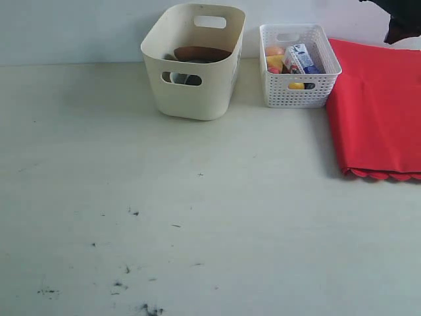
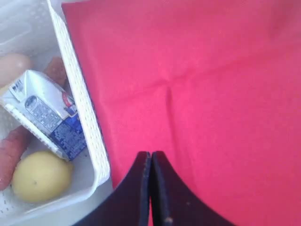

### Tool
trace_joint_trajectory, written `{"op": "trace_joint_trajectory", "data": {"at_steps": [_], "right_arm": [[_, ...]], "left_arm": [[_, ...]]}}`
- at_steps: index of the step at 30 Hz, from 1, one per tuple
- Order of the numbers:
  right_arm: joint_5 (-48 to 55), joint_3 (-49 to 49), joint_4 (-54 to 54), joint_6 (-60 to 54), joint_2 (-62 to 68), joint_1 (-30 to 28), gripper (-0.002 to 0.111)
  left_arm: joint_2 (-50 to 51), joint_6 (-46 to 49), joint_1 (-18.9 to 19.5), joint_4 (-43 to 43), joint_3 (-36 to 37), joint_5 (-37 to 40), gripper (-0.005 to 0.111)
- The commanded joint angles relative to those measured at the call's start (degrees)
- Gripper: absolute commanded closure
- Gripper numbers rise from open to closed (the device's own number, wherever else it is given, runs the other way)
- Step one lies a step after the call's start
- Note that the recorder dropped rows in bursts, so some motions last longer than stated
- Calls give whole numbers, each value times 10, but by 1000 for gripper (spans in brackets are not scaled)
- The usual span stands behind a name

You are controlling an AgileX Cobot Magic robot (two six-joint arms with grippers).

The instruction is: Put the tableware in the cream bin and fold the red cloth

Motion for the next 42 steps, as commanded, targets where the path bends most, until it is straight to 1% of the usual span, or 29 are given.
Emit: {"op": "trace_joint_trajectory", "data": {"at_steps": [1, 5, 7, 14, 19, 22, 25, 28, 32, 38, 42], "right_arm": [[21, 4, -15, -75, -15, 0, 108], [39, 4, 15, -163, -41, 23, 108], [37, 4, 30, -194, -66, 48, 108], [14, 4, 15, -200, -164, 130, 108], [19, 4, -45, -198, -225, 183, 108], [37, 4, -72, -184, -251, 195, 108], [74, 4, -122, -147, -269, 195, 108], [100, 16, -142, -138, -297, 195, 108], [68, 83, -160, -131, -375, 195, 108], [40, 245, -241, -8, -522, 195, 108], [-27, 354, -253, 19, -621, 196, 108]], "left_arm": [[-3, 0, 1, 2, 0, -2, 106], [-3, 0, 1, 2, 0, -2, 106], [-3, 0, 1, 2, 0, -2, 106], [-3, 0, 1, 2, 0, -2, 106], [-3, 0, 1, 2, 0, -2, 106], [-3, 0, 1, 2, 0, -2, 106], [-3, 0, 1, 2, 0, -2, 106], [-3, 0, 1, 2, 0, -2, 106], [-3, 0, 1, 2, 0, -2, 106], [-3, 0, 1, 2, 0, -2, 106], [-3, 0, 1, 2, 0, -2, 106]]}}
